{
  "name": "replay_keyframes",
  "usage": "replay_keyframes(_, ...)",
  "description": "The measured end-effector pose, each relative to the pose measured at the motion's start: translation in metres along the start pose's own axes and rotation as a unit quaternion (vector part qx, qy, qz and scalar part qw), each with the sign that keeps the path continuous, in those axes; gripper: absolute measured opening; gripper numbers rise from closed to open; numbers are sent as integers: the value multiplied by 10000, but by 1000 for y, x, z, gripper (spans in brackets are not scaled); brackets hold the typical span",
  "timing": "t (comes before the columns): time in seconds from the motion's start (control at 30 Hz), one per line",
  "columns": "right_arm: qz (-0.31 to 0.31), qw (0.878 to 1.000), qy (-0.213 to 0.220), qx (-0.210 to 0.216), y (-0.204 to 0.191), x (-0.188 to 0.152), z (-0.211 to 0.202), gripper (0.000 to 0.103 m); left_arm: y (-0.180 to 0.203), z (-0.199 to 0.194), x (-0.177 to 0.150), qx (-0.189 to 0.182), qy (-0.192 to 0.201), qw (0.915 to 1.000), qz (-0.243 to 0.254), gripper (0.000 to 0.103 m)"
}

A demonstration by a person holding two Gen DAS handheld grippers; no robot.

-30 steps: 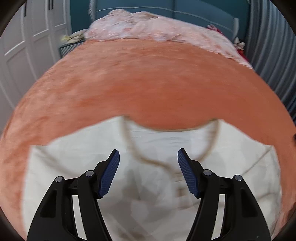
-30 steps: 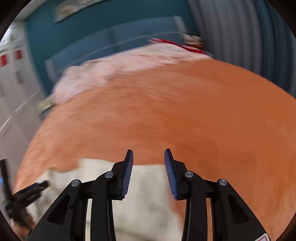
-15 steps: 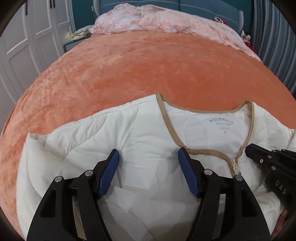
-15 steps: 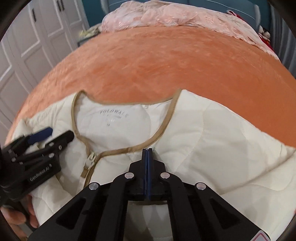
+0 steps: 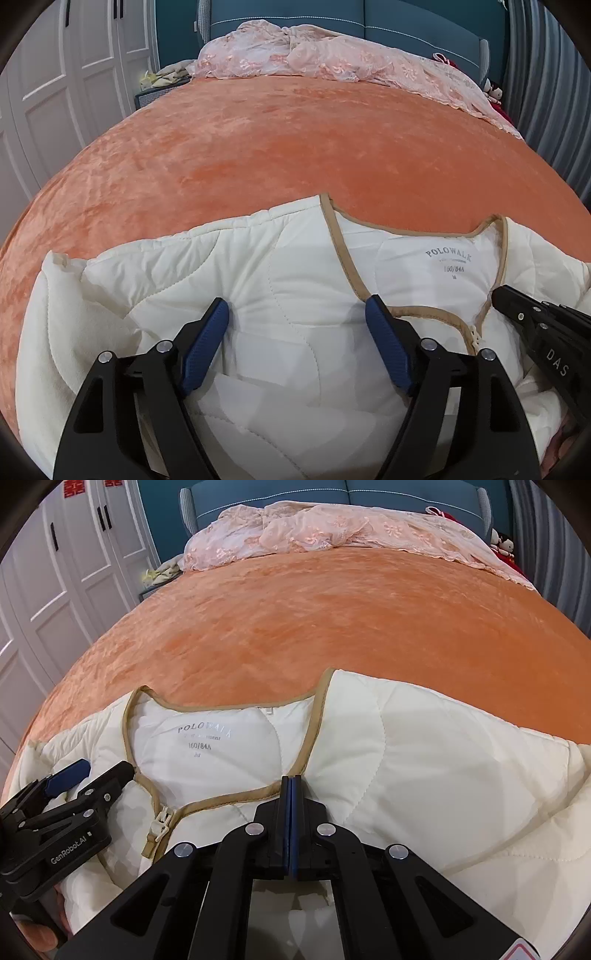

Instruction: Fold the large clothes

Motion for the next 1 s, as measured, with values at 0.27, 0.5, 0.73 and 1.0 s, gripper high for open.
replay_keyframes(0.27, 50, 9999, 110, 77, 1, 0, 0, 0, -1, 1, -2, 4, 98, 10000, -10, 77)
replay_keyframes(0.5, 71, 9998, 157, 103, 2, 1, 2, 0, 0, 2, -2, 16, 141, 9999, -14, 79)
replay_keyframes(0.73, 54, 9997, 213, 89, 0, 1, 2, 0, 0, 2, -2, 22, 189, 9998, -25, 79)
replay_keyframes(1.0, 23, 9995, 305, 62, 0, 0, 0, 0, 0, -1, -2, 52, 269, 9996, -37, 79)
Point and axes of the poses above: each gripper's, at about its wrist camera, not at the fingertips, and z roughly the way its jaws point, y to its right, x to its top, the point moved 4 cm from there along z, roughly the way its jaws point, and after that the axes turned 6 degrees about z, right-handed, at the moved point
